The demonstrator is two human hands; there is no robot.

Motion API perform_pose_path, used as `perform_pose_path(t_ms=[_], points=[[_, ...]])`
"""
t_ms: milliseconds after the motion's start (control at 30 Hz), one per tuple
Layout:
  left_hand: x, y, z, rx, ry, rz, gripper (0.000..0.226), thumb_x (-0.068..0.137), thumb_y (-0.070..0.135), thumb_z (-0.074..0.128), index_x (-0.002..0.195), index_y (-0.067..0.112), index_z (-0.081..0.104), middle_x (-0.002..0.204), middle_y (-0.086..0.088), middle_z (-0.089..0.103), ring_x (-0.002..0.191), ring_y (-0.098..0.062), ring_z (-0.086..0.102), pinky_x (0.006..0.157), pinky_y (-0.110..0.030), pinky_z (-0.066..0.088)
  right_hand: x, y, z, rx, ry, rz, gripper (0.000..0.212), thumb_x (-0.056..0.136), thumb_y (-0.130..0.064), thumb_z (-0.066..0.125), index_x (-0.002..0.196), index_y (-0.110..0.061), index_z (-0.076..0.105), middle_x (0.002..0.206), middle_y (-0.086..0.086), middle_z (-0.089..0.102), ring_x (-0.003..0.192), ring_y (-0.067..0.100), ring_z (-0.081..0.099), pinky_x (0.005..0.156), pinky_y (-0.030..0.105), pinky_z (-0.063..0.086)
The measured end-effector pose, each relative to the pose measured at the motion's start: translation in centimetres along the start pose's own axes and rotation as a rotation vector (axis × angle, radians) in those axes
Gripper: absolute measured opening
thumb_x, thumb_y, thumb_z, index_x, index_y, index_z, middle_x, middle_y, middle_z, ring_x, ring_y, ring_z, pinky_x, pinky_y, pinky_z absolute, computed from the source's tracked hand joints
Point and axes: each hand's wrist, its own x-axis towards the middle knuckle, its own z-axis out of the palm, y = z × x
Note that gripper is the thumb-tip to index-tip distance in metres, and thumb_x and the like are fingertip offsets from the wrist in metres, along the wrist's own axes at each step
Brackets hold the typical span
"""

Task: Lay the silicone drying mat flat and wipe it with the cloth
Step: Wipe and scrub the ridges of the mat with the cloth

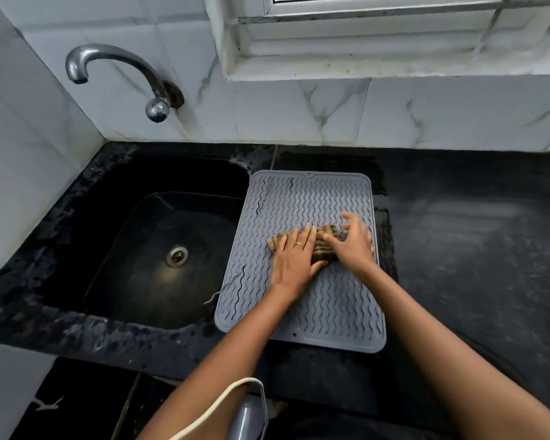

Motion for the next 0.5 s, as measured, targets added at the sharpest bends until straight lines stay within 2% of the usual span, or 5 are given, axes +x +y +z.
perform_pose_path(t_ms=[133, 200, 267, 367, 500], points=[[0.3, 1.4, -1.8, -0.446, 0.043, -0.247, 0.051, 0.102, 0.043, 0.029, 0.147, 0.02, 0.034, 0.152, -0.01, 0.036, 0.142, -0.033, 0.029, 0.117, -0.05, 0.017, -0.7, -0.9, -1.5, 0.474, 0.185, 0.144, 0.041, 0.089, -0.019, 0.059, 0.122, -0.018, 0.035, 0.116, 0.009, 0.044, 0.094, 0.019, 0.05, 0.071, 0.026, 0.043], [0.3, 2.5, -3.5, -0.781, 0.08, -0.394, 0.047, 0.102, 0.045, 0.025, 0.131, 0.017, 0.05, 0.12, -0.013, 0.062, 0.114, -0.035, 0.055, 0.1, -0.046, 0.042, -1.2, -1.5, -1.4, 0.559, 0.075, 0.143, 0.031, 0.092, -0.026, 0.055, 0.118, -0.02, 0.039, 0.111, 0.007, 0.051, 0.095, 0.019, 0.056, 0.071, 0.025, 0.043], [0.1, 4.1, -5.4, -1.16, 0.055, -0.434, 0.047, 0.102, 0.046, 0.023, 0.118, 0.016, 0.056, 0.094, -0.004, 0.063, 0.093, -0.025, 0.06, 0.08, -0.034, 0.048, -1.7, -2.5, -0.8, 0.621, -0.141, 0.103, 0.035, 0.095, -0.037, 0.05, 0.123, -0.019, 0.041, 0.114, 0.004, 0.054, 0.102, 0.016, 0.058, 0.074, 0.025, 0.045], [-0.5, 5.4, -6.9, -1.59, -0.135, -0.37, 0.06, 0.099, 0.056, 0.015, 0.136, 0.023, 0.049, 0.108, 0.01, 0.059, 0.102, -0.005, 0.058, 0.083, -0.02, 0.048, -1.8, -3.6, -0.1, 0.657, -0.243, 0.12, 0.043, 0.091, -0.047, 0.052, 0.123, -0.02, 0.042, 0.105, -0.003, 0.06, 0.09, 0.005, 0.06, 0.062, 0.016, 0.046], [0.2, 4.2, -6.4, -1.588, -0.171, -0.359, 0.061, 0.1, 0.056, 0.013, 0.14, 0.024, 0.046, 0.113, 0.011, 0.055, 0.089, 0.007, 0.053, 0.061, -0.006, 0.046, -0.7, -3.2, -0.3, 0.59, -0.222, 0.14, 0.032, 0.092, -0.035, 0.057, 0.119, -0.021, 0.047, 0.1, -0.004, 0.063, 0.087, 0.003, 0.062, 0.055, 0.012, 0.047]])
